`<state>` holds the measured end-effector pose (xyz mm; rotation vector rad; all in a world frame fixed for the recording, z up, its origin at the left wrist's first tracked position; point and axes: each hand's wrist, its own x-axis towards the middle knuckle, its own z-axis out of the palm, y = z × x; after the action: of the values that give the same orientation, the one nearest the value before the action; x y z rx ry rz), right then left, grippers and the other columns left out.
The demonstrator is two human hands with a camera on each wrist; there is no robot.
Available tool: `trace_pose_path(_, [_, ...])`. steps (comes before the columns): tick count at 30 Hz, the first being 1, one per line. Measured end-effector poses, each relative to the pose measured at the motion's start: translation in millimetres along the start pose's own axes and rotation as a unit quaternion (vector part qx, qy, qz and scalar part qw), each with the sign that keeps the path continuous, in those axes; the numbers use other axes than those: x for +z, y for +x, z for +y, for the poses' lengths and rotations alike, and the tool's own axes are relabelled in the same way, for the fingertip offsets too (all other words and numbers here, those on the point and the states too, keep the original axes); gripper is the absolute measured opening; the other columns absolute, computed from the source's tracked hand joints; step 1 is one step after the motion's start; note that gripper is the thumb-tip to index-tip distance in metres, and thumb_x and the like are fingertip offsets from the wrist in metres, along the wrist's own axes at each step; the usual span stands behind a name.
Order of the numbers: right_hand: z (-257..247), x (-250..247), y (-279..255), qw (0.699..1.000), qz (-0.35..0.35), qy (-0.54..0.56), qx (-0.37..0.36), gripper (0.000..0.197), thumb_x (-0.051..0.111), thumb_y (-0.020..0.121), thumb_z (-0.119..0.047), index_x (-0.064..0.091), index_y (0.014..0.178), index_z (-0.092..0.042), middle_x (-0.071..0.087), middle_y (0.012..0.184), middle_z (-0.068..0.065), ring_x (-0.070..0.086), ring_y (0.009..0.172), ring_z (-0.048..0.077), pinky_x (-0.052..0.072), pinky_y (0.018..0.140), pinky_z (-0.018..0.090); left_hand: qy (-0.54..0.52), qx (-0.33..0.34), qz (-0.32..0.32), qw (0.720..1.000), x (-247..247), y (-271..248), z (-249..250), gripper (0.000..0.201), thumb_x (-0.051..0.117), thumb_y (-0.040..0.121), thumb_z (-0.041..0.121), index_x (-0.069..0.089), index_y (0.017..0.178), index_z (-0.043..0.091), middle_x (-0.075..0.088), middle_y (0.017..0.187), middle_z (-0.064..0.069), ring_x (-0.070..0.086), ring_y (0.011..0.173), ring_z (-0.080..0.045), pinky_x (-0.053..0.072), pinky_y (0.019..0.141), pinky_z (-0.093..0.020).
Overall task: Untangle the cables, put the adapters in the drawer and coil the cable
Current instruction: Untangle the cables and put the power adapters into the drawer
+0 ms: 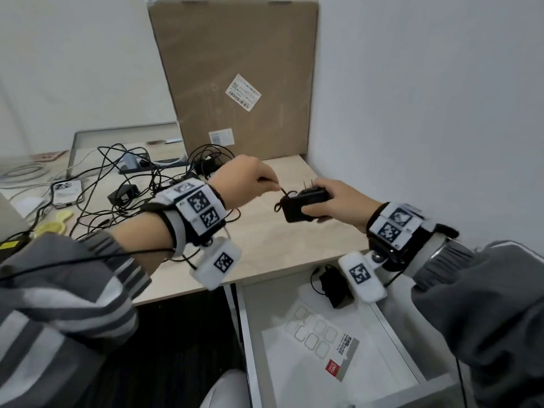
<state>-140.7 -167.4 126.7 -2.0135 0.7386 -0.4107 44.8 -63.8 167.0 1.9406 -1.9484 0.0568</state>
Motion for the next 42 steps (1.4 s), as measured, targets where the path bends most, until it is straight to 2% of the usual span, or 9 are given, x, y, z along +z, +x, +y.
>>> trace_pose_path(4, [-9, -8, -13, 0.946, -0.163, 0.278, -0.020, 0.031, 0.064, 0.082, -0.007, 0.054, 0.111, -0.010, 0.066, 0.097, 0.007, 0.068, 0.086, 0.019, 0.054, 0.067, 0.021, -0.219, -0.039, 0.015, 0.975, -2, 11, -9, 0.010, 0.067, 0.086, 0.027, 0.076, 0.088, 0.022, 0.060, 0.062, 0.007, 0.046, 0.052, -0.001, 0.038, 0.053, -0.008])
trace_pose_path(9, [-17, -2, -2, 0.867, -0.019, 0.492, -0.075, 0.032, 0.053, 0.091, -0.009, 0.047, 0.122, -0.008, 0.062, 0.104, 0.012, 0.065, 0.089, 0.019, 0.050, 0.063, 0.019, -0.299, -0.061, -0.014, 0.952, 33, 10, 9, 0.024, 0.049, 0.098, 0.020, 0.068, 0.084, 0.024, 0.056, 0.058, 0.004, 0.046, 0.054, -0.013, 0.041, 0.057, -0.023])
trace_pose_path(14, [3, -17, 15, 0.953, 0.289, 0.083, -0.027, 0.020, 0.066, 0.086, -0.016, 0.050, 0.099, -0.013, 0.059, 0.096, 0.003, 0.060, 0.089, 0.025, 0.052, 0.070, 0.034, -0.017, -0.039, -0.135, 0.990, 42, -1, 23, 0.032, 0.038, 0.102, 0.022, 0.057, 0.127, 0.018, 0.062, 0.082, 0.001, 0.055, 0.075, -0.016, 0.037, 0.063, -0.019])
trace_pose_path(17, [14, -16, 10, 0.957, 0.163, -0.240, 0.004, 0.034, 0.068, 0.084, -0.019, 0.052, 0.112, -0.009, 0.060, 0.103, 0.009, 0.057, 0.096, 0.027, 0.040, 0.074, 0.029, 0.110, 0.024, -0.072, 0.991, 24, -1, 21, 0.029, 0.044, 0.100, 0.031, 0.066, 0.114, 0.019, 0.068, 0.108, -0.001, 0.059, 0.101, -0.023, 0.046, 0.082, -0.032])
trace_pose_path(19, [13, -8, 4, 0.963, -0.003, -0.268, 0.008, 0.030, 0.068, 0.084, -0.016, 0.054, 0.110, -0.008, 0.061, 0.102, 0.008, 0.058, 0.095, 0.026, 0.043, 0.075, 0.031, 0.108, 0.037, -0.054, 0.992, 14, 7, 17, 0.026, 0.051, 0.096, 0.035, 0.070, 0.102, 0.017, 0.069, 0.100, 0.000, 0.060, 0.095, -0.021, 0.048, 0.082, -0.037])
trace_pose_path(22, [4, -5, -6, 0.986, -0.159, 0.047, -0.009, 0.024, 0.068, 0.083, -0.007, 0.055, 0.102, -0.012, 0.061, 0.089, 0.001, 0.061, 0.082, 0.014, 0.048, 0.067, 0.024, -0.022, -0.003, -0.034, 0.999, 11, 16, 2, 0.022, 0.063, 0.089, 0.035, 0.074, 0.086, 0.015, 0.067, 0.077, -0.003, 0.058, 0.074, -0.016, 0.046, 0.071, -0.031])
trace_pose_path(28, [-12, 2, 1, 0.892, -0.002, 0.445, -0.084, 0.017, 0.056, 0.090, -0.002, 0.050, 0.099, -0.016, 0.059, 0.101, 0.008, 0.063, 0.095, 0.024, 0.043, 0.061, 0.020, -0.222, -0.080, 0.061, 0.970, 28, 8, 8, 0.022, 0.053, 0.096, 0.014, 0.066, 0.079, 0.010, 0.046, 0.060, -0.004, 0.034, 0.046, -0.006, 0.029, 0.054, -0.026])
trace_pose_path(35, [-11, 15, 19, 0.954, 0.262, 0.124, -0.074, 0.019, 0.066, 0.085, -0.018, 0.049, 0.094, -0.017, 0.059, 0.091, -0.001, 0.059, 0.088, 0.025, 0.045, 0.073, 0.033, -0.043, -0.064, -0.073, 0.994, 38, -6, 19, 0.029, 0.043, 0.100, 0.020, 0.062, 0.123, 0.015, 0.059, 0.083, -0.002, 0.052, 0.077, -0.018, 0.030, 0.061, -0.023])
trace_pose_path(42, [-10, 14, 8, 0.977, 0.076, -0.200, -0.023, 0.027, 0.065, 0.085, -0.017, 0.052, 0.105, -0.005, 0.059, 0.098, 0.010, 0.055, 0.092, 0.028, 0.040, 0.073, 0.034, 0.118, 0.022, -0.014, 0.993, 16, -5, 10, 0.027, 0.053, 0.095, 0.035, 0.072, 0.099, 0.017, 0.069, 0.093, -0.001, 0.060, 0.087, -0.022, 0.049, 0.075, -0.037])
